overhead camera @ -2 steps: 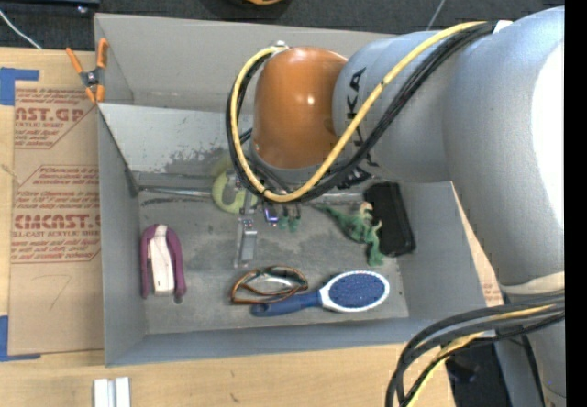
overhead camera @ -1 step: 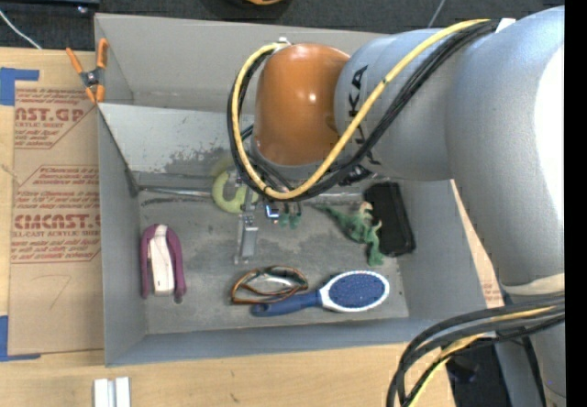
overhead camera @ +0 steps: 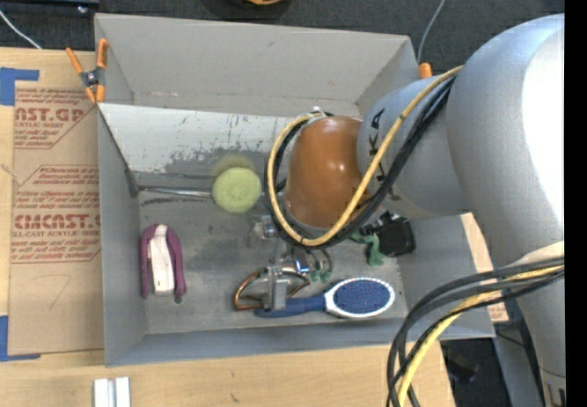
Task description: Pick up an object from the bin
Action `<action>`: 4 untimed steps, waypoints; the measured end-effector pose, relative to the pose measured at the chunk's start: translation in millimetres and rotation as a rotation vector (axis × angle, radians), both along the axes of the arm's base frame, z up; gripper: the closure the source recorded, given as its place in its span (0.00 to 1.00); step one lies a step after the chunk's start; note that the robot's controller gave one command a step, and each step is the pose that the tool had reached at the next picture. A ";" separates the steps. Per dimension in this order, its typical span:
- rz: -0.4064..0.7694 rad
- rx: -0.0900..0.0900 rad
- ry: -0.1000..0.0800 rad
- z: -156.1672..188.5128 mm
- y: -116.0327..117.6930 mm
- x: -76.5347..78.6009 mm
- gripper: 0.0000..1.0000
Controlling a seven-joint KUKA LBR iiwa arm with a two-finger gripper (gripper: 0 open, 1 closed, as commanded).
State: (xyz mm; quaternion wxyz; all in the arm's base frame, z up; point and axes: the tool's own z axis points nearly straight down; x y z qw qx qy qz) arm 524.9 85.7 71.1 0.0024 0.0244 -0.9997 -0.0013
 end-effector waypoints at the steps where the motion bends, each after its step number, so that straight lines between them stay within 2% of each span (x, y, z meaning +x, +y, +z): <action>1: 0.049 0.000 -0.011 65.5 -0.5 0.8 0.00; 2: 0.023 0.001 0.003 27.5 10.3 -13.6 0.00; 3: 0.393 0.002 -0.013 -0.8 -4.9 -30.2 0.00; 4: 0.099 0.004 -0.004 -0.7 -51.5 -14.7 1.00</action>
Offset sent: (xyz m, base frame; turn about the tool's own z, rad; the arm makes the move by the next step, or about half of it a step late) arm -0.0125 0.0092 0.0289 -0.0217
